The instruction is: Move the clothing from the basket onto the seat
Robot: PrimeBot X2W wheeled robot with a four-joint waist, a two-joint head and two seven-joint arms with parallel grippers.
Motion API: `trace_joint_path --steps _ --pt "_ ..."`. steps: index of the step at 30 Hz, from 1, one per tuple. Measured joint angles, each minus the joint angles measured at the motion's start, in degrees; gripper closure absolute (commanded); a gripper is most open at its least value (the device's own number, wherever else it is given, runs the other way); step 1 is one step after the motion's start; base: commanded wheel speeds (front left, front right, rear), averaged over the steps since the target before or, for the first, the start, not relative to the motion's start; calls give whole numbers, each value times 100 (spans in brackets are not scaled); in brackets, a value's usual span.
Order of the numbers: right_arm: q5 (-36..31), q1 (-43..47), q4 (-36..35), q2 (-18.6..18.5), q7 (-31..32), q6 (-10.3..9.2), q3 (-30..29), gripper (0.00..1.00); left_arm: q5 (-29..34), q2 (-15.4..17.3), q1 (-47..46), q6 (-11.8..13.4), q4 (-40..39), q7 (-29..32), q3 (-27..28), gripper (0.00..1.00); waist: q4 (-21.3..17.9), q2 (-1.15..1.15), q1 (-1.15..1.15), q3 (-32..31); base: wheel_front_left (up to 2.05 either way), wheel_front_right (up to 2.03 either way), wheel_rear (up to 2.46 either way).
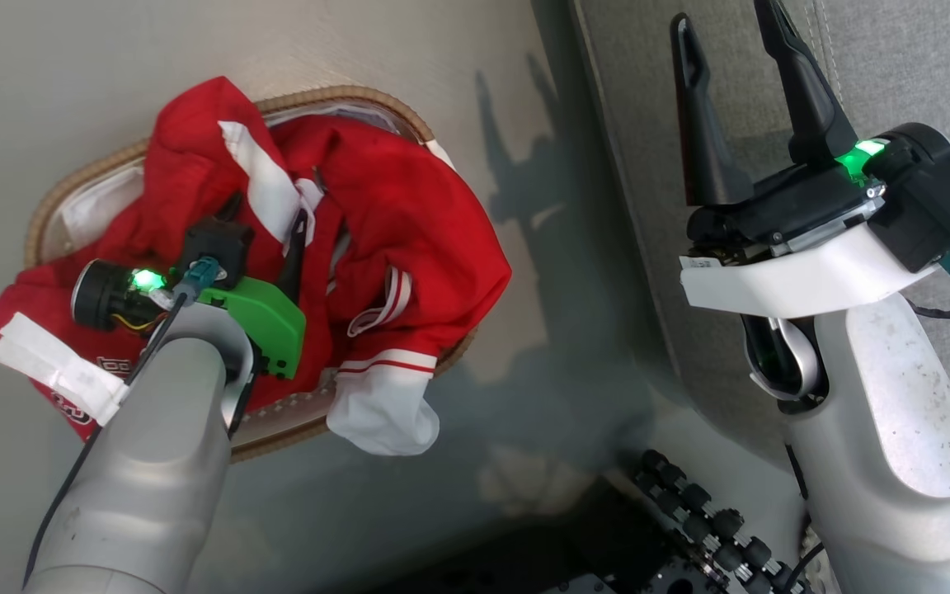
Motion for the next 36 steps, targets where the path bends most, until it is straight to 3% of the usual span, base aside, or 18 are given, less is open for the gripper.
trace_joint_path --steps 9,10,11,12,23,36 --pt "30 -27 -15 1 0 0 -14 0 33 -9 -355 57 1048 0 -44 0 -146 0 0 262 0 0 0" --pt "30 -27 -9 2 0 0 -19 0 33 -13 -397 57 1140 1 -68 56 -138 0 0 262 0 0 0" --pt "21 -27 0 1 0 0 -36 0 34 -19 -431 56 1156 0 -93 89 -124 0 0 259 0 0 0" --pt "-4 -27 21 -2 0 0 -54 0 31 -37 -462 51 1141 0 -93 100 -104 0 0 254 0 0 0" --pt "-234 151 399 3 0 0 -15 0 -190 -186 221 23 342 0 74 100 70 0 -1 -340 0 0 0" --pt "-487 877 1054 9 0 1 86 0 -377 -401 1683 7 -672 0 404 100 312 0 -1 -1710 0 0 0"
